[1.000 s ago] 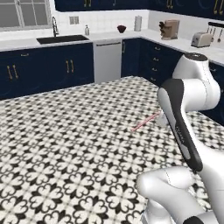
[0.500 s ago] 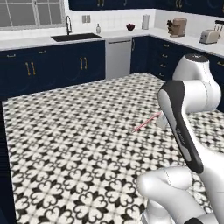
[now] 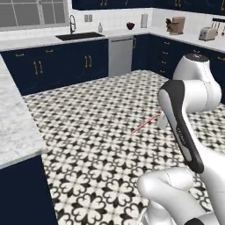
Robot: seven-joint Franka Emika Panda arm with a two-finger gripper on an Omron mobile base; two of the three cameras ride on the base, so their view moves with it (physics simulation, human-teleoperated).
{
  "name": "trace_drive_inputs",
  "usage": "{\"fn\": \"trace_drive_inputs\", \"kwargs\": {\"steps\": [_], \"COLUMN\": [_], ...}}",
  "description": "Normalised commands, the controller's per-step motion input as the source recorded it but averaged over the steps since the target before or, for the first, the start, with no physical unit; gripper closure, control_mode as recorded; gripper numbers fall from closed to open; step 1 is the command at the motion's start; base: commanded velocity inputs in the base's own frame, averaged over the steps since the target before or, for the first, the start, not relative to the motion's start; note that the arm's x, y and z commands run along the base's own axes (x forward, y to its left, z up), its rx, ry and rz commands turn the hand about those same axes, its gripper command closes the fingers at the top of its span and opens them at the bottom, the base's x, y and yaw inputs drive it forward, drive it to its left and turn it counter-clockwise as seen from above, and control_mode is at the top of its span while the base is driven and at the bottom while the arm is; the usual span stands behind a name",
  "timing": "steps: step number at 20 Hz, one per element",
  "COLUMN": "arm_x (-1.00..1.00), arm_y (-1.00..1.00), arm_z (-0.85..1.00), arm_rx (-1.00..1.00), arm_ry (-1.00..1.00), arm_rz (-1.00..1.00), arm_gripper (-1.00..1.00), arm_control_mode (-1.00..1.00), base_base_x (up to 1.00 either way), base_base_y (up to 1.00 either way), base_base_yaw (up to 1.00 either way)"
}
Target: Take a straw from the drawer in front and place it inside the glass cup on the dining counter.
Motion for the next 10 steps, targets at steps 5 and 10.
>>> {"fn": "trace_drive_inputs", "kwargs": {"steps": [5, 10], "arm_x": [0.0, 0.0], "arm_y": [0.0, 0.0], "arm_z": [0.0, 0.0], "arm_rx": [0.0, 0.0], "arm_ry": [0.0, 0.0], "arm_rz": [0.0, 0.0], "arm_gripper": [1.0, 1.0], "arm_control_mode": [1.0, 1.0], "base_base_x": [-0.55, -0.59], "base_base_y": [1.0, 1.0], "base_base_yaw": [-0.24, -0.23]}}
